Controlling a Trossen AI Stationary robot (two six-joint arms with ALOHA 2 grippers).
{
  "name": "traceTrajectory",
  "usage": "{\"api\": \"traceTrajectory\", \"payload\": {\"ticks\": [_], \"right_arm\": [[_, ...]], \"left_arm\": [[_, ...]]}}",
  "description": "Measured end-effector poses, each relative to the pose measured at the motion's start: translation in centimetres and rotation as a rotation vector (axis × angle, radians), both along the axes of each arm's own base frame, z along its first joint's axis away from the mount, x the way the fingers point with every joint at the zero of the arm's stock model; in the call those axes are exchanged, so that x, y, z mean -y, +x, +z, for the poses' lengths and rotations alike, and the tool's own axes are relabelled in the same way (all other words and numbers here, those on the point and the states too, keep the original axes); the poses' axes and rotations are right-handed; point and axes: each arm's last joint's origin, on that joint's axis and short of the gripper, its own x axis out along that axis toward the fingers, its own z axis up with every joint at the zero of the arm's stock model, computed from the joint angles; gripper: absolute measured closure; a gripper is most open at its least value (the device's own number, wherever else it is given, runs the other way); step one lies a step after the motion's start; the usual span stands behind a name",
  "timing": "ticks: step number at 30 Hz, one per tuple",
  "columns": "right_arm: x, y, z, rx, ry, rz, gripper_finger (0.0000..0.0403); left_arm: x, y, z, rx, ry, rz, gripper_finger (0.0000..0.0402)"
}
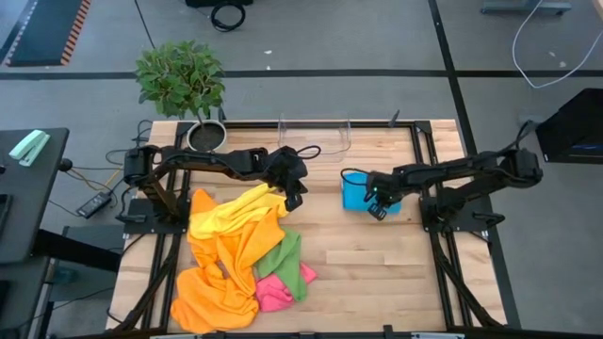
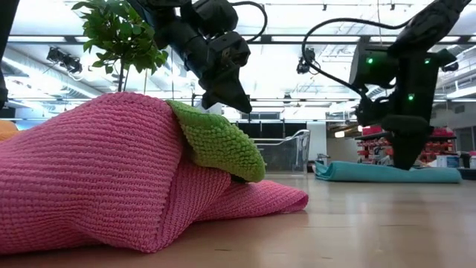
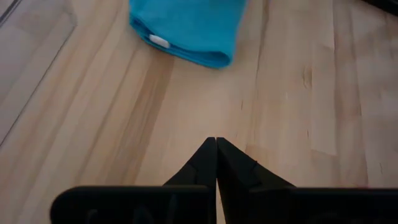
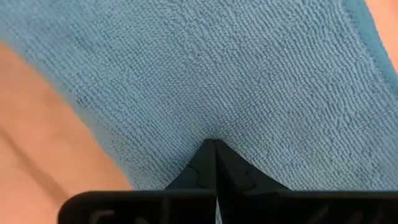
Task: Fold microfiber towels
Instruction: Fold the blue towel
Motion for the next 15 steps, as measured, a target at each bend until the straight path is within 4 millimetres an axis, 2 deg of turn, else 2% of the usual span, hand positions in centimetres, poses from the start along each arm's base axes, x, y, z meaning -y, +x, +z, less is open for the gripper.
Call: {"api": "traceTrajectory", "payload": {"ticks": [4, 10, 15], "right_arm": [[1.7, -0.2, 0.3, -0.025, -0.042, 0.038, 0.0403], [3.7, -0.5, 0.9, -0.002, -0.018, -0.048, 0.0403], [3.5, 0.1, 2.9, -0.019, 0.026, -0.041, 0.0403]], "left_arm": [[-0.1, 0.0, 0.0, -0.002, 0.0, 0.001, 0.0376], [-0.5, -0.3, 0.0, -0.014, 0.002, 0.011, 0.0377], [-0.7, -2.6, 1.4, -0.121, -0.006, 0.013, 0.0385]]}}
